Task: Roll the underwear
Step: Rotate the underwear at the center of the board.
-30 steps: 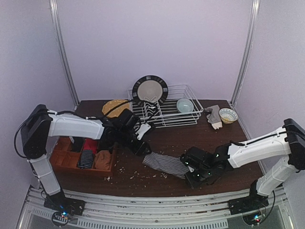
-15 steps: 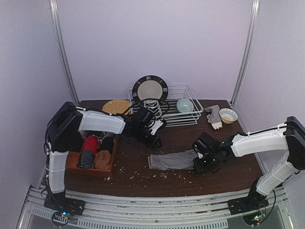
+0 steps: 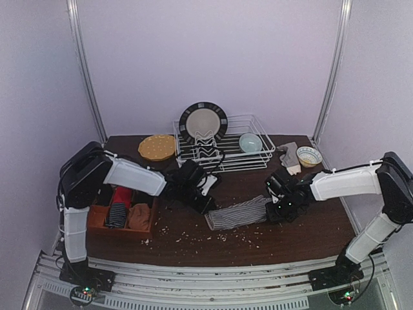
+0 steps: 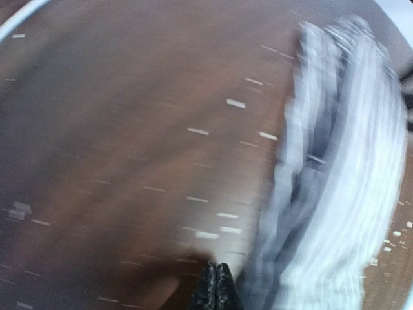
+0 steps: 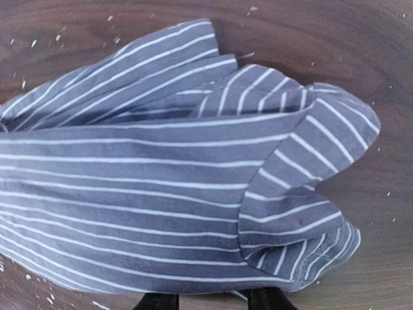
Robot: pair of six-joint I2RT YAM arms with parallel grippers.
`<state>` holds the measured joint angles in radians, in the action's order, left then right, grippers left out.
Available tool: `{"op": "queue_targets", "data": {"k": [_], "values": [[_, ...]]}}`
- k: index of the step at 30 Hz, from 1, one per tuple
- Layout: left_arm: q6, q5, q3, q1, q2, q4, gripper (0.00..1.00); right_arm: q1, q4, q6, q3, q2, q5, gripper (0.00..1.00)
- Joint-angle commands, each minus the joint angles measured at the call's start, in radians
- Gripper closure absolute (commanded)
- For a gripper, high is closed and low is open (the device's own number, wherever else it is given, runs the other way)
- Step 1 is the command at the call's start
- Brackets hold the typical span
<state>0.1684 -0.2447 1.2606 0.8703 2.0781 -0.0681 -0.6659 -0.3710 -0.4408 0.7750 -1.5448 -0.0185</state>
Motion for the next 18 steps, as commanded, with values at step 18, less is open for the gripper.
{"op": "queue_targets", "data": {"k": [18], "values": [[0.182, 0.119, -0.335, 0.251, -0.205, 0.158, 1.00, -0.018, -0.209, -0.079, 0.021, 0.238, -0.059, 0.48]]}}
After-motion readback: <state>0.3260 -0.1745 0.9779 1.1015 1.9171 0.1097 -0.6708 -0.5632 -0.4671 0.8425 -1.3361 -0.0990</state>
